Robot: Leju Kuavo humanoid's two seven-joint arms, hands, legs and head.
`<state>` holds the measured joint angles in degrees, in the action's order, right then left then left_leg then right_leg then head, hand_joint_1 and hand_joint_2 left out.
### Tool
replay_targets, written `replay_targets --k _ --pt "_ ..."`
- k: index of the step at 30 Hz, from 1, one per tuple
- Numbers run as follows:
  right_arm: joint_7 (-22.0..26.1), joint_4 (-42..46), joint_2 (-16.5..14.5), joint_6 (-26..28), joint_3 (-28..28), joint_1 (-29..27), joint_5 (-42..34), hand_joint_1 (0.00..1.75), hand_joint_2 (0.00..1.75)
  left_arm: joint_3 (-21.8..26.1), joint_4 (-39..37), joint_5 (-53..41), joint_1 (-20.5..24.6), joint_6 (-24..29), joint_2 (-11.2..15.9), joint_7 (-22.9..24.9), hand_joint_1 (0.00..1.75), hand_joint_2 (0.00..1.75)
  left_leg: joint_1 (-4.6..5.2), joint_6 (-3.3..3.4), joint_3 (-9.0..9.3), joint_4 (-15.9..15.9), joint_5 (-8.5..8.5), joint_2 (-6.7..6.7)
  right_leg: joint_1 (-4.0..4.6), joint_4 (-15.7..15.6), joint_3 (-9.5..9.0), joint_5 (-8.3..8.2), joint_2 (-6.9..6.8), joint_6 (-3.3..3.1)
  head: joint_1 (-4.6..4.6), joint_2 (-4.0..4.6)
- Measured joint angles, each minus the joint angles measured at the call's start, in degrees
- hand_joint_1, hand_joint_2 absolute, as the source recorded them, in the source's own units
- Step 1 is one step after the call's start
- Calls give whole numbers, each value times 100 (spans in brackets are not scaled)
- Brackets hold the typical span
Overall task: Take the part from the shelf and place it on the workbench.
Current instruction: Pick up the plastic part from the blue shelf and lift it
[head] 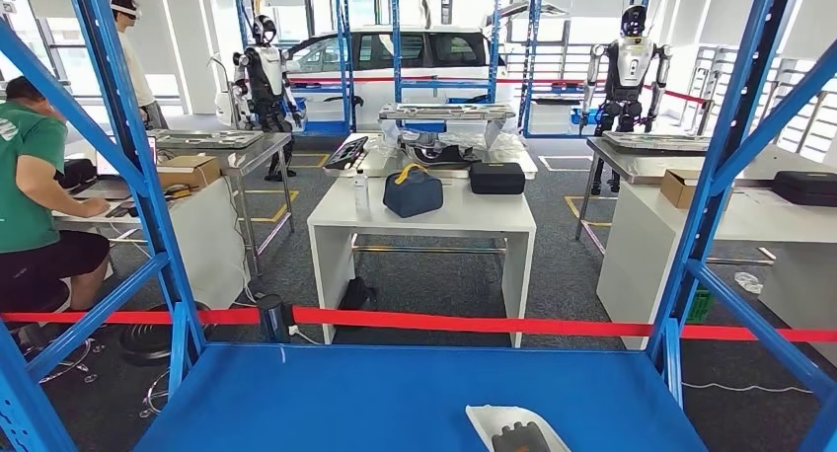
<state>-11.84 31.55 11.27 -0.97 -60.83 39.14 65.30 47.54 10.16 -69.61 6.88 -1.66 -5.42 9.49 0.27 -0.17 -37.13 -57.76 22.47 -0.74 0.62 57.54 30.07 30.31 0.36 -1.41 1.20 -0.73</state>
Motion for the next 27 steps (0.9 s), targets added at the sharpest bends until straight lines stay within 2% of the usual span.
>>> replay_targets --k 4,13,19,24,27 --pt "2 -37 -18 4 11 -23 5 175 0 10 0 15 1 27 -1 -55 0 175 0 3 1 0 2 0 0 -2 -3 1 0 1 0 -1" --pt "-13 -60 -31 99 130 -119 43 175 0 143 0 137 1 330 -23 -100 0 175 0 6 15 0 11 -7 0 -16 -28 6 -1 9 0 0" --pt "36 155 -155 895 495 -118 -256 175 0 233 0 186 -15 259 -25 -10 0 175 3 5 16 0 13 -2 0 -16 -36 5 5 10 1 -1" --pt "109 612 -192 918 859 -73 -367 175 0 246 0 181 -29 225 -25 -7 0 175 3 5 18 0 13 -25 0 -17 -39 12 -14 14 1 0" --pt "301 868 -202 1189 1027 -89 -499 175 0 256 0 166 -49 203 -25 -13 0 175 5 5 16 0 13 -24 -1 -17 -42 13 -12 13 0 1"
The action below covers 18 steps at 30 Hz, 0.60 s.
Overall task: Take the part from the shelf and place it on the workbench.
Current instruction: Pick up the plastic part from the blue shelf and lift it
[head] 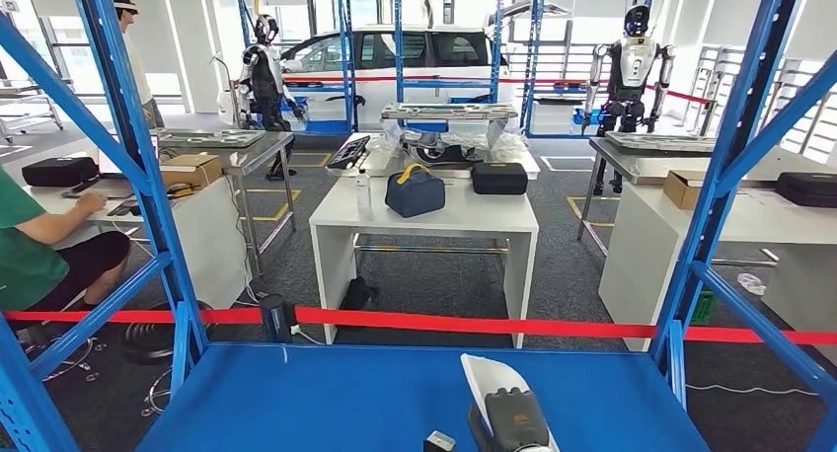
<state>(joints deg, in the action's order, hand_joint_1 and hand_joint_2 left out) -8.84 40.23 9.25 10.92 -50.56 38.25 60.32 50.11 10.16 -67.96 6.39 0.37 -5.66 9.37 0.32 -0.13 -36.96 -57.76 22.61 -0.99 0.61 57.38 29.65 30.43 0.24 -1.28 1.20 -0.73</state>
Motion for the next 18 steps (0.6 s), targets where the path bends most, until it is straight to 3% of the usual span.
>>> replay_targets --k 6,10,18 --pt "797 1671 63 435 381 -32 -503 175 0 10 0 -121 1 -90 -3 -39 0 175 1 -1 2 0 6 10 -6 -2 14 5 11 -2 0 0" --pt "1039 2740 116 540 422 -86 -457 175 0 10 0 -165 2 -103 -10 -46 0 175 1 -5 4 0 12 10 -5 -2 12 11 11 -3 0 0" --pt "1305 3606 176 883 414 -212 -294 175 0 10 0 -196 9 -103 -25 -97 0 175 1 -3 6 0 15 10 -7 -3 8 13 11 -3 0 -1"
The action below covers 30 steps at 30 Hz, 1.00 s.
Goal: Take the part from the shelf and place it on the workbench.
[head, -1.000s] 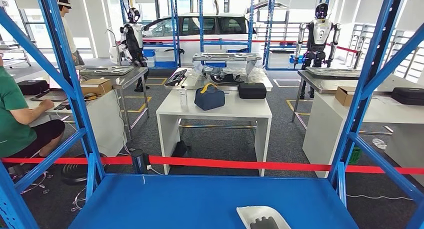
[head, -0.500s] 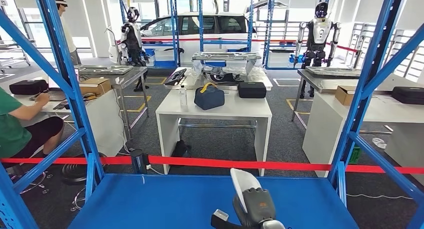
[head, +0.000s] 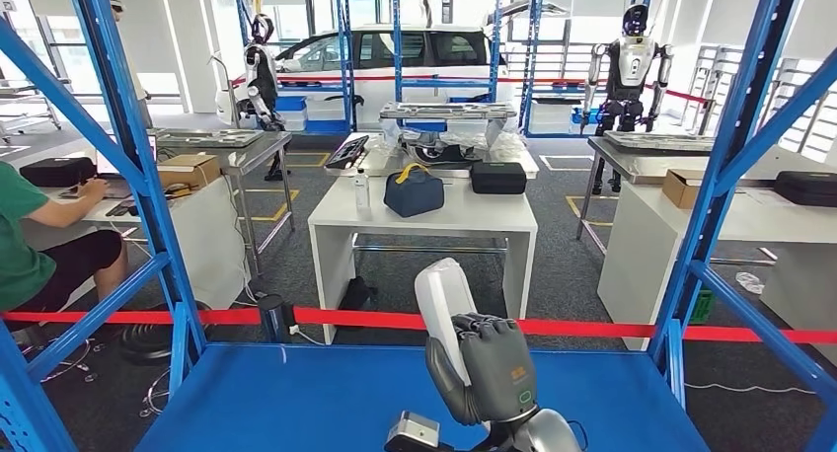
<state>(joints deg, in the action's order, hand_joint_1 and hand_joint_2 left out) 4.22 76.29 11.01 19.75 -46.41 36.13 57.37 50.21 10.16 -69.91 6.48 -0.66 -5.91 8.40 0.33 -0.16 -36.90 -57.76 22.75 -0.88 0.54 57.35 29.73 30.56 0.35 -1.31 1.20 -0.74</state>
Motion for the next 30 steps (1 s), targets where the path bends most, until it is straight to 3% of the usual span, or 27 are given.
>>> replay_targets --k 8,12,14,16,17,18,19,21,22,23,27,28,30 --pt "204 693 167 899 -28 -202 482 175 0 0 0 -80 27 -46 -10 15 0 175 3 5 0 -2 5 -1 -4 -5 -4 0 -1 2 0 -1" --pt "140 912 190 1015 -28 -271 621 175 0 0 1 -73 51 -43 -28 75 0 175 0 117 100 138 -37 18 -22 -43 -63 9 -6 98 2 0" --pt "128 965 201 1032 -31 -283 638 175 0 2 0 -71 65 -43 -46 90 0 175 -47 131 176 267 -102 44 -27 306 74 258 -6 142 -1 0" --pt "126 983 210 1037 -42 -312 662 175 0 7 0 -61 75 -43 -51 118 0 175 -61 133 167 272 -115 61 -77 1026 430 636 -8 203 -5 0" --pt "125 985 215 1037 -50 -331 677 175 0 11 0 -55 76 -43 -53 132 0 175 -72 124 148 255 -116 66 -112 1320 580 733 -9 237 -7 1" --pt "122 985 219 1036 -57 -344 693 175 0 18 0 -48 74 -43 -54 145 0 175 -89 104 121 230 -118 71 -151 1431 641 713 -10 276 -7 1" --pt "117 985 221 1035 -62 -347 707 175 0 26 0 -43 72 -43 -55 153 0 175 -116 74 86 192 -118 74 -191 1318 593 584 -13 320 -7 1" --pt "103 985 223 1030 -65 -340 724 175 0 45 4 -36 69 -43 -49 161 0 175 -186 -24 -13 73 -112 71 -262 660 256 240 -24 415 -10 0" --pt "98 985 222 1027 -68 -336 732 175 0 53 6 -34 66 -43 -45 161 0 175 -209 -84 -60 8 -105 64 -269 422 134 101 -14 423 -15 -1" --pt "95 986 222 1023 -70 -327 736 175 0 57 8 -33 64 -43 -40 161 0 175 -212 -143 -100 -59 -100 54 -269 287 77 48 -1 395 -15 -1" --pt "2 987 222 1002 -75 -315 783 175 0 61 4 -42 41 -53 -45 173 0 175 -216 -309 -201 -141 -95 29 -248 376 232 24 24 83 -5 1" --pt "-30 987 218 1003 -75 -320 816 175 0 61 2 -51 35 -55 -45 181 0 175 -225 -329 -254 -240 27 39 -248 370 268 -20 17 30 -4 1" --pt "-97 987 205 1007 -72 -352 913 175 0 61 0 -73 32 -56 -45 195 0 175 -218 -338 -433 -783 526 58 -234 352 354 -125 7 -40 1 1"
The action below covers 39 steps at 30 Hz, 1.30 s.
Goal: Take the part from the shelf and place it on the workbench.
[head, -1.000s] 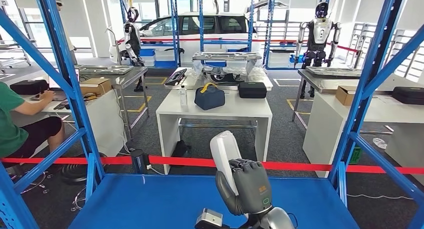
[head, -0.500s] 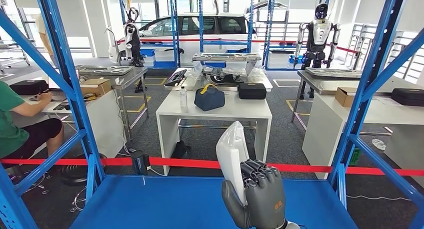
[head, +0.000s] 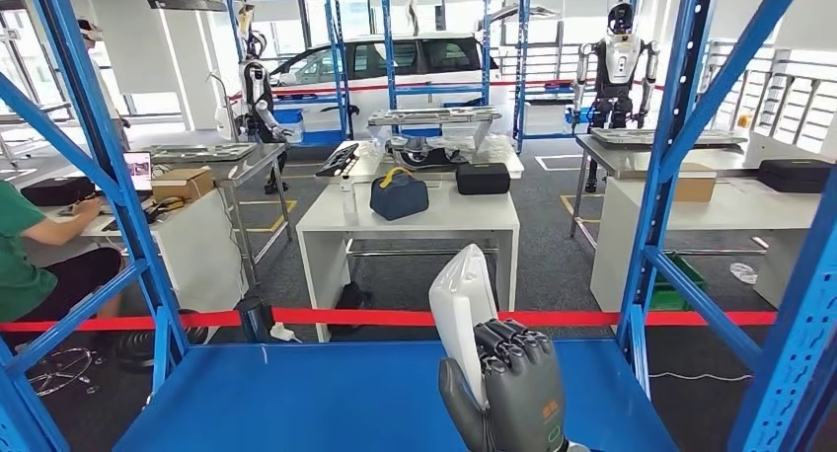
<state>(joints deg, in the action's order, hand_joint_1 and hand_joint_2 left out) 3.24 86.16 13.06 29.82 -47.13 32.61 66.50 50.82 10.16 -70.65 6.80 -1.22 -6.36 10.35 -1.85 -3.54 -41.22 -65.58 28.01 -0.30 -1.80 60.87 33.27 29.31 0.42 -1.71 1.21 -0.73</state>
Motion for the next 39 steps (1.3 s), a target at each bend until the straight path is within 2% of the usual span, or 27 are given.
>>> replay_targets --k 2,3,4,5,7,8,9,12,14,17,18,19,20,21,22,24,25,27,28,29,32,33,34,35,36,37,39 --pt "-71 0 -17 -7 3 -75 125 175 0 0 0 -15 7 0 0 4 0 175 23 13 -174 -743 463 4 38 -5 108 -93 -11 -27 4 0" --pt "-99 0 -25 -16 4 -119 184 175 0 0 0 -19 9 0 -1 2 0 175 36 33 -171 -951 550 4 61 -4 162 -134 -18 -33 4 1" --pt "-124 0 -34 -31 5 -155 234 175 0 0 0 -21 10 0 -1 -1 0 175 53 69 -65 -945 532 4 83 -3 212 -170 -24 -36 4 0" --pt "-144 0 -44 -48 9 -177 272 175 0 0 0 -24 12 0 -2 -4 0 175 77 119 154 -711 443 2 104 -4 256 -206 -25 -36 4 1" --pt "-169 1 -79 -76 18 -195 340 175 0 0 5 -21 19 3 2 -18 0 175 145 237 751 83 280 8 134 -8 316 -275 -24 -21 3 0" --pt "-174 1 -108 -92 21 -206 376 175 0 1 8 -7 20 8 5 -35 0 175 179 269 967 392 226 16 140 -19 325 -309 -25 1 3 0" --pt "-168 2 -140 -109 22 -221 415 175 0 3 11 11 17 17 8 -51 0 175 207 286 1077 583 207 23 137 -32 324 -343 -28 31 2 -1" --pt "-108 2 -244 -161 12 -259 480 175 0 50 9 111 -14 56 4 -69 0 175 219 331 1056 721 107 41 123 -78 323 -418 -29 137 2 -1" --pt "-53 -1 -312 -204 2 -249 472 175 0 113 8 193 -43 74 -4 -63 0 175 187 409 1013 787 -15 70 127 130 417 -172 -23 186 -5 -1" --pt "-30 -23 -414 -290 -15 -229 430 175 0 194 8 263 -91 95 -10 -99 0 175 182 464 807 778 -184 86 120 1141 723 544 -22 236 -14 0" --pt "-32 -35 -437 -307 -18 -229 420 175 0 212 7 273 -104 98 -13 -125 0 175 184 465 720 760 -235 86 118 1395 758 630 -22 247 -14 0" --pt "-37 -47 -454 -318 -20 -228 415 175 0 224 7 278 -114 101 -17 -151 0 175 185 461 635 737 -283 86 119 1457 701 589 -23 250 -14 -1" --pt "-45 -57 -467 -325 -21 -227 410 175 0 232 7 276 -123 101 -21 -170 0 175 184 452 553 709 -326 84 118 1290 528 452 -23 246 -14 -1" --pt "-52 -63 -479 -329 -20 -220 409 175 0 237 7 275 -129 101 -25 -184 0 175 184 438 476 675 -368 81 118 945 261 304 -26 235 -14 -1" --pt "-58 -65 -493 -331 -20 -207 408 175 0 239 7 272 -135 101 -28 -191 0 175 189 415 404 640 -407 77 126 524 -26 249 -28 214 -15 -1" --pt "-69 -66 -523 -332 -14 -184 408 175 0 240 7 251 -143 101 -30 -201 0 175 197 350 330 597 -481 71 151 -31 -363 242 -28 146 -10 -1" --pt "-78 -66 -533 -332 -9 -177 409 175 0 240 7 229 -143 100 -31 -203 0 175 200 314 319 598 -522 69 167 -116 -388 267 -25 107 -8 -1" --pt "-102 -66 -538 -333 4 -176 420 175 0 240 7 173 -140 88 -31 -195 0 175 191 242 300 615 -589 65 162 -141 -318 174 -27 26 -8 0" --pt "-116 -67 -539 -334 10 -178 430 175 0 240 7 140 -136 77 -32 -181 0 175 185 206 263 577 -522 58 153 -154 -269 110 -33 -19 -7 0" --pt "-139 -67 -539 -337 20 -181 442 175 0 240 7 111 -131 65 -35 -161 0 175 177 171 203 451 -352 51 138 -172 -205 39 -39 -56 -5 -1" --pt "-214 -68 -535 -346 75 -224 485 175 0 240 7 32 -83 46 -46 -101 0 175 140 85 -18 -460 447 44 123 -179 19 -168 -43 -91 4 -1" --pt "-238 -68 -533 -352 99 -255 512 175 0 239 7 1 -61 33 -46 -84 0 175 127 64 -37 -759 553 44 121 -173 101 -237 -45 -82 6 -1" --pt "-270 -68 -530 -360 126 -292 549 175 0 236 8 -40 -39 14 -46 -66 0 175 117 50 10 -927 525 45 118 -168 184 -305 -47 -67 8 -1" --pt "-313 -67 -527 -367 157 -334 594 175 0 231 9 -86 -17 -13 -45 -42 0 175 106 41 147 -905 394 45 112 -162 270 -371 -50 -48 9 -1" --pt "-363 -64 -525 -376 192 -378 646 175 0 225 10 -135 3 -43 -45 -25 0 175 94 35 380 -688 240 43 105 -155 347 -434 -51 -24 10 -1" --pt "-410 -51 -523 -389 233 -423 702 175 0 216 10 -178 24 -68 -45 -11 0 175 83 30 686 -305 187 36 99 -149 409 -489 -52 5 11 -1" --pt "-479 3 -522 -435 308 -501 811 175 0 188 12 -233 59 -106 -45 -2 0 175 102 74 1216 474 276 3 98 -145 478 -597 -52 76 12 -1"
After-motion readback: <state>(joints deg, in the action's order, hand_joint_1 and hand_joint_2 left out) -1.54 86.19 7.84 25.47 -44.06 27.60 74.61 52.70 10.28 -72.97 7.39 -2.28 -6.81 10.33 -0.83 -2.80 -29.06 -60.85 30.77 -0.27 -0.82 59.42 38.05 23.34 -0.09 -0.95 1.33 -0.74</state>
